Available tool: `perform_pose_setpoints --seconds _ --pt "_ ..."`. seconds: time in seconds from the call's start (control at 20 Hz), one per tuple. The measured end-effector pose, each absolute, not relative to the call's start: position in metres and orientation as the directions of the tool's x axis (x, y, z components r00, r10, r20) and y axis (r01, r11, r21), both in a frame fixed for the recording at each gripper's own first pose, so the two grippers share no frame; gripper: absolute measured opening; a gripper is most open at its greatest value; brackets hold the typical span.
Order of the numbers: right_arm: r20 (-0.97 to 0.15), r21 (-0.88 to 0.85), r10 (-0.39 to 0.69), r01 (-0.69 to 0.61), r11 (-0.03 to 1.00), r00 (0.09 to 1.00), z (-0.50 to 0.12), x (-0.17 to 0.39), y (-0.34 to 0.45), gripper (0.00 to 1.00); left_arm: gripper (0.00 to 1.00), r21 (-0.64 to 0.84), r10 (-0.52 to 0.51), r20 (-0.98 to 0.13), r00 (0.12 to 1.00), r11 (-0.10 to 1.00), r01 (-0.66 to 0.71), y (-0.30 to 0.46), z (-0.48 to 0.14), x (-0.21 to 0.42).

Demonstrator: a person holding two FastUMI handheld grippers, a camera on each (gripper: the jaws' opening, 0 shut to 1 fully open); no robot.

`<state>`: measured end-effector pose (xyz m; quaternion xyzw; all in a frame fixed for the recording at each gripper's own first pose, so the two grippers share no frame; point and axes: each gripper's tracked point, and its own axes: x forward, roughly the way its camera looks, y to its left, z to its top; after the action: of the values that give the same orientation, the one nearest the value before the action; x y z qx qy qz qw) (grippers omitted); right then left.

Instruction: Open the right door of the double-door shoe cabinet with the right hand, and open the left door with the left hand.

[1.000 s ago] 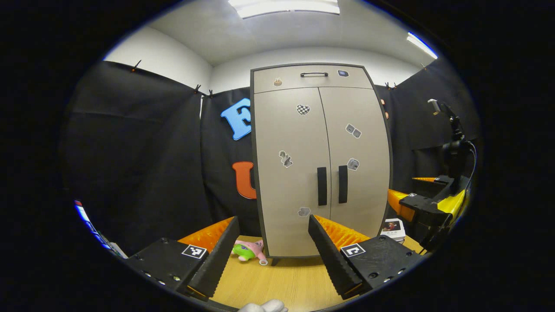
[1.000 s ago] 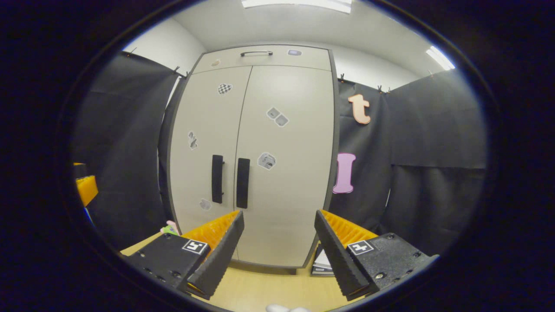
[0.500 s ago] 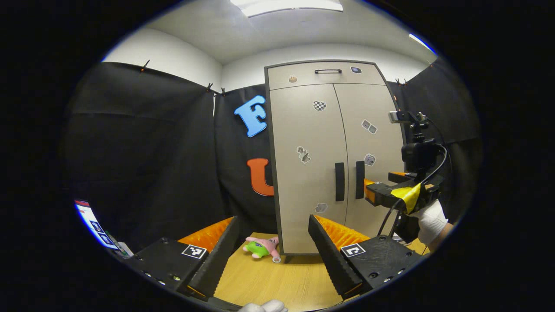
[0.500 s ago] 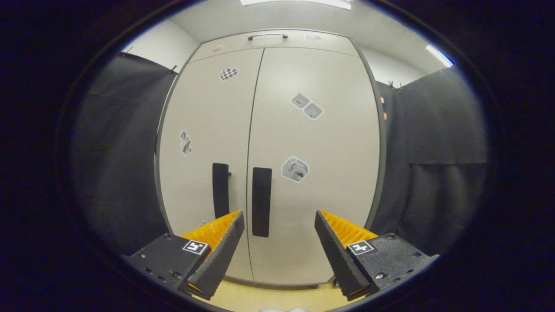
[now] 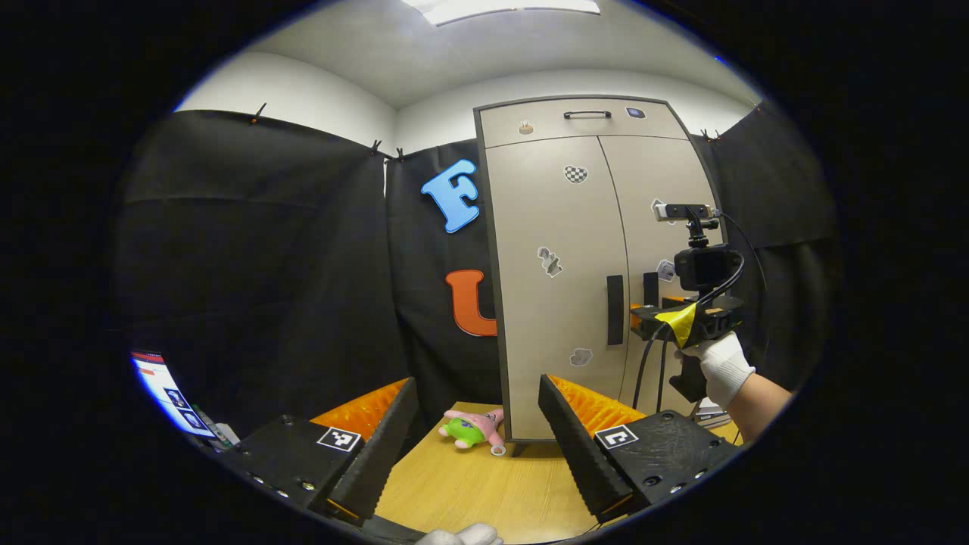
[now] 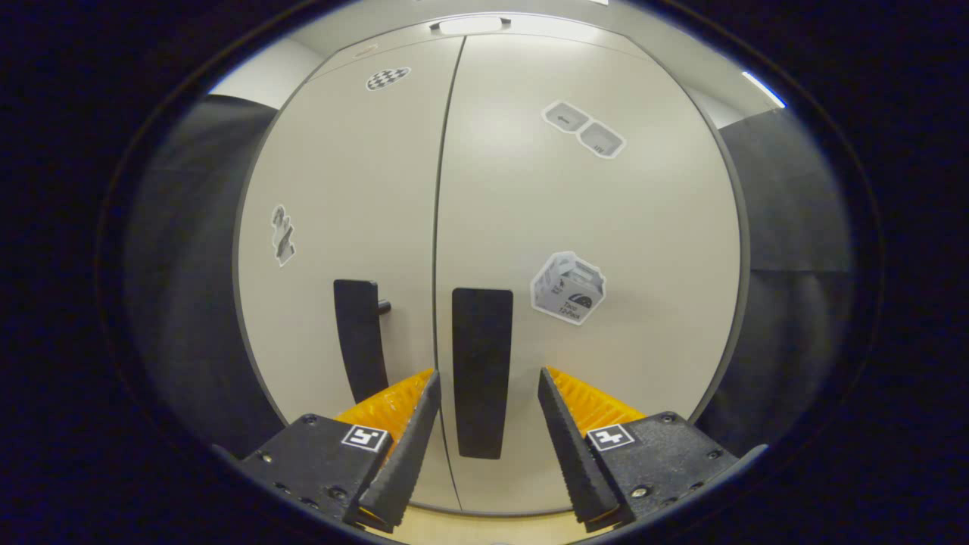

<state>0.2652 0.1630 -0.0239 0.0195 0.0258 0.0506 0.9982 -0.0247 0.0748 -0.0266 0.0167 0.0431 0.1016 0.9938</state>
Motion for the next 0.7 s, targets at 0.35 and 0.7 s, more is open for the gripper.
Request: perform_pose_setpoints --seconds 0.35,0.7 --pt "-0.055 0.045 0.093 -0.091 0.995 0.994 -0.0241 0.2672 0.1678 0.34 0.96 0.041 0.194 -0.075 0.978 0.981 -0.192 0.0762 -0.0238 -0.0208" --pt "-0.067 0.082 0.115 -0.110 0.991 0.991 -0.0252 0.2615 0.1663 0.21 0.96 0.028 0.170 -0.063 0.983 0.985 -0.169 0.0728 -0.0184 -0.0230"
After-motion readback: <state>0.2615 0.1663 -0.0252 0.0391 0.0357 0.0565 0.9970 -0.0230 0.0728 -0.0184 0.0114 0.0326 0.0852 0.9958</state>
